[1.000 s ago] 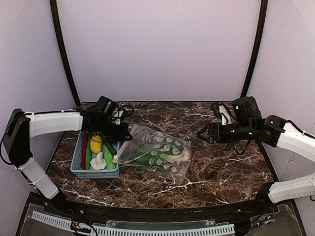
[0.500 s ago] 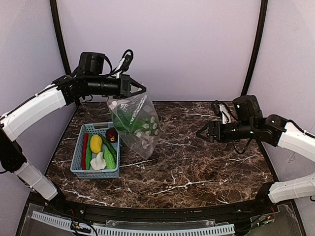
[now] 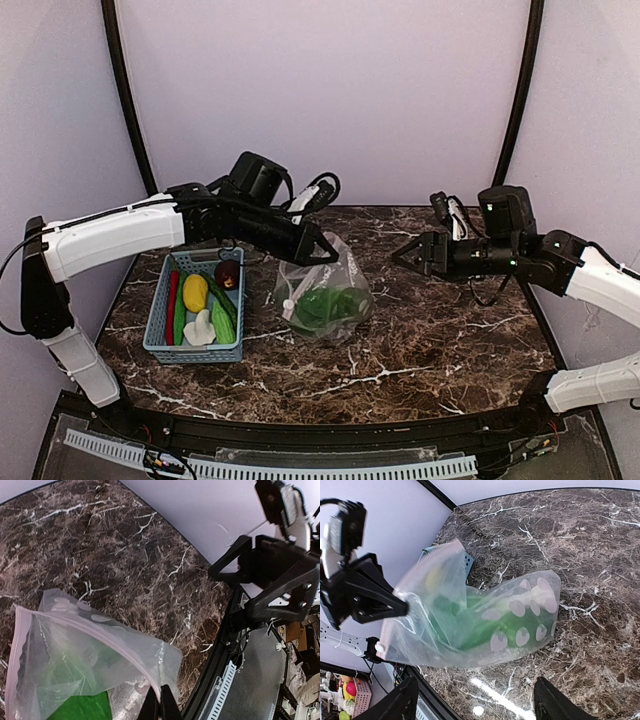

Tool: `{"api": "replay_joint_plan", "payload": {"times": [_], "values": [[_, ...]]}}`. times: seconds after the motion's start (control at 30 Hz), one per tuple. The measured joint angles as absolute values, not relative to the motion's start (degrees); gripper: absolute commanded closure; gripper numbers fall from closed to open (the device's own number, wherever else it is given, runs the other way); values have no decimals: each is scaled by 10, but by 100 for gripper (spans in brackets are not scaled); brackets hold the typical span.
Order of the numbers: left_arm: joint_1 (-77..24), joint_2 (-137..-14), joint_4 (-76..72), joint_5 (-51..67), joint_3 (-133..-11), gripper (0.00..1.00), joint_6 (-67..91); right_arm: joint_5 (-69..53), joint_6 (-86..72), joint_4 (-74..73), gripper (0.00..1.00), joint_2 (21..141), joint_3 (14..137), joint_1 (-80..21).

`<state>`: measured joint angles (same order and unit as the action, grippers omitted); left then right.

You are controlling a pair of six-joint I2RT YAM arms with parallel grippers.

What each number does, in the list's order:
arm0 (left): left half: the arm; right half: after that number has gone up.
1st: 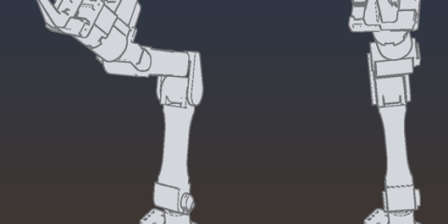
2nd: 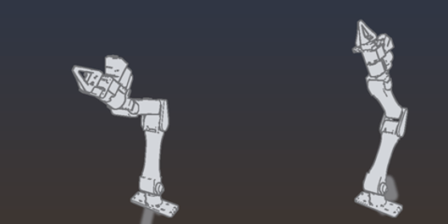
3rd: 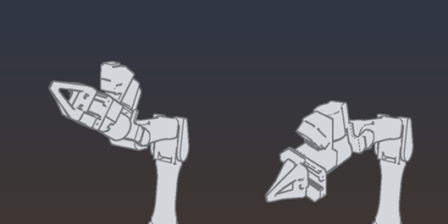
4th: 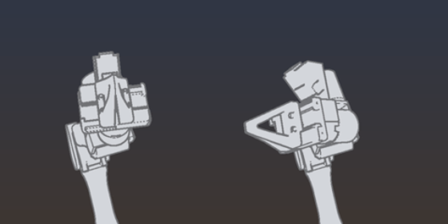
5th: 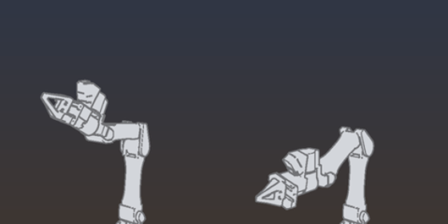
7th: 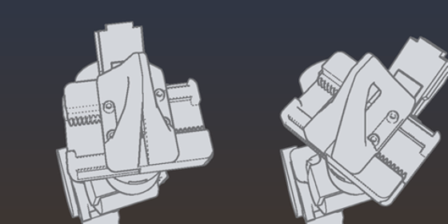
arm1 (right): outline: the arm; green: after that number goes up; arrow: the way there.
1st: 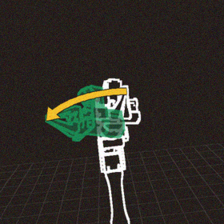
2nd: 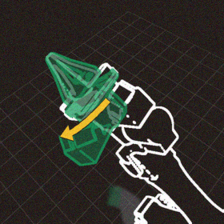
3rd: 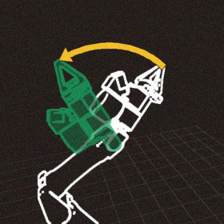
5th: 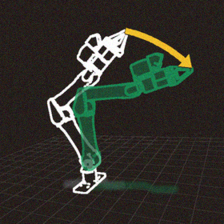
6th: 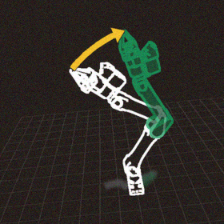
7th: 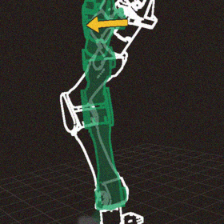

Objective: Place the food in the zip-top bag and seal the zipper
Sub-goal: Adjust the zipper food storage bag at the center of the board.

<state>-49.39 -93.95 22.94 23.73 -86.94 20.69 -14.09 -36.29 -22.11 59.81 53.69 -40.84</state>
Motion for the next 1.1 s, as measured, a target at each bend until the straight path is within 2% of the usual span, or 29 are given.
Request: {"api": "replay_joint_plan", "payload": {"times": [0.17, 0.37, 0.57, 1.1], "values": [[-516, -954, 230, 220, -837, 99, 207, -148, -372, -213, 38, 603, 546, -408], [-531, -954, 205, 219, -827, 99, 208, -183, -369, -193, 41, 634, 578, -409], [-535, -954, 187, 219, -814, 99, 214, -223, -363, -178, 49, 673, 585, -418], [-535, -945, 163, 224, -811, 99, 224, -288, -323, -129, 46, 706, 505, -450]]}}
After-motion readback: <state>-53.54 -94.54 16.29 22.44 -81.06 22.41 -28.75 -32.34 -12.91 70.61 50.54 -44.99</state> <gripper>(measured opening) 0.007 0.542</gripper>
